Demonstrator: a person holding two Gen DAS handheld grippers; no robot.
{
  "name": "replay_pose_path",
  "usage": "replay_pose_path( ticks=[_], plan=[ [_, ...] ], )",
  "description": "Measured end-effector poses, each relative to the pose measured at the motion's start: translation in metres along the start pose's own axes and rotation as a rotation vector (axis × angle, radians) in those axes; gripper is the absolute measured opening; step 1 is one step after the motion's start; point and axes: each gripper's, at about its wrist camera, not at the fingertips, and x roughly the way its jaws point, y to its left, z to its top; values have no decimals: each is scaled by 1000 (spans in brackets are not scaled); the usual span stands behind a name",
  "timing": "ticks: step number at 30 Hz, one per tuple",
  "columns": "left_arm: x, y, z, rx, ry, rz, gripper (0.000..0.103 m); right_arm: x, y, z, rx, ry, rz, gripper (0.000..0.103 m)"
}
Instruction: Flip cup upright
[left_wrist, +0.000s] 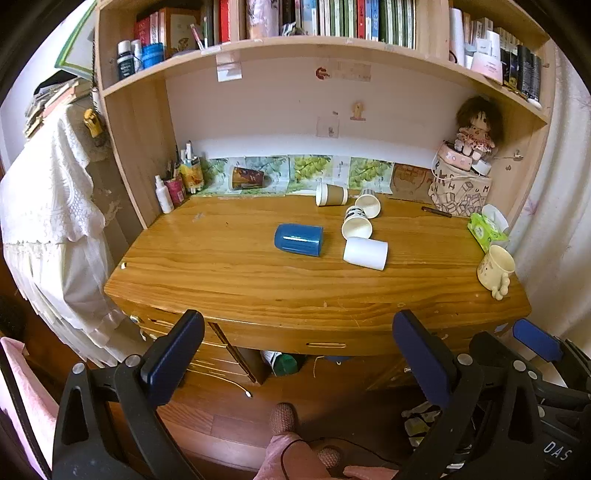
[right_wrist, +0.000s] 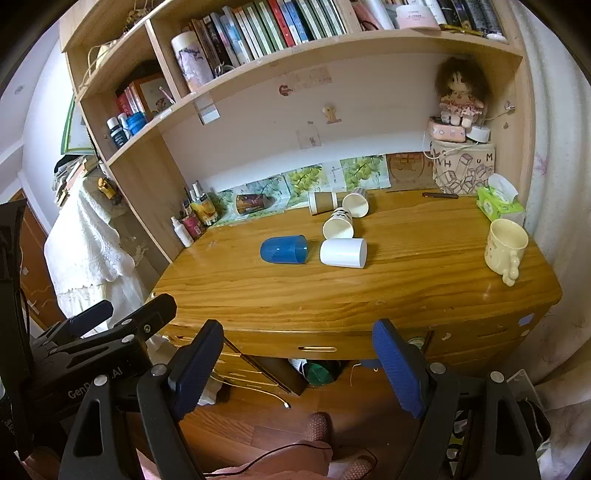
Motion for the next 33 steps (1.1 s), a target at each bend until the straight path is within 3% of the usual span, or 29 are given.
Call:
replay_pose_path(
  ticks=[10,27,33],
  plan=[
    [38,-9,23,-14,83,-26,102,29,-13,24,-19,50,-2,83],
    [97,-23,69,-33,261,-85,102,75,-50,51,60,154,80,83],
    [131,-21,90,-10,311,-40,102,101,-66,63,128,202,77,84]
  ],
)
